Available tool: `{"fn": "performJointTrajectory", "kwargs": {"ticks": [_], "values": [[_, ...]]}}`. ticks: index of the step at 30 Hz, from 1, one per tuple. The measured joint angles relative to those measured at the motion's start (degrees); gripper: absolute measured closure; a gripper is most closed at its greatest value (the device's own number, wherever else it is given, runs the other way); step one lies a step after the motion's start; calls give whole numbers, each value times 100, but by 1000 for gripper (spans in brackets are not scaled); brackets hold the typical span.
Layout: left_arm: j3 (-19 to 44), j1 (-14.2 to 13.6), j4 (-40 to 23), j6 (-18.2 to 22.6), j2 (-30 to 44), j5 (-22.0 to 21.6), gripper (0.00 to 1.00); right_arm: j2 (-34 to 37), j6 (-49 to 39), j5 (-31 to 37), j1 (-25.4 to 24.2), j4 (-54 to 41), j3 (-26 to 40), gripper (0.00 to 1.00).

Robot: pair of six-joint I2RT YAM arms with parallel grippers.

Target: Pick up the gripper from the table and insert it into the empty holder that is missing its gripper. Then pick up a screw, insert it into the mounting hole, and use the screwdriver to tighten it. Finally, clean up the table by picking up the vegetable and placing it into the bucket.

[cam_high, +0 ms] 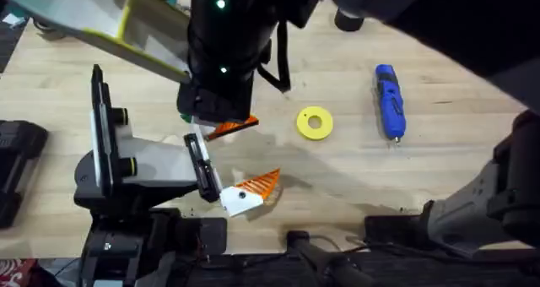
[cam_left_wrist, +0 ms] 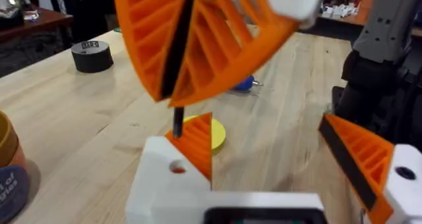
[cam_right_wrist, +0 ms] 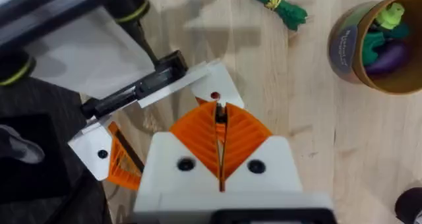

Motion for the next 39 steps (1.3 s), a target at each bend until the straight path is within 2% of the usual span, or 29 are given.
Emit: {"fn": "performJointTrajectory", "kwargs": {"ticks": [39], "values": [[0,0,0,0,-1,0,15,0,147,-139,0,254,-448,996]]}}
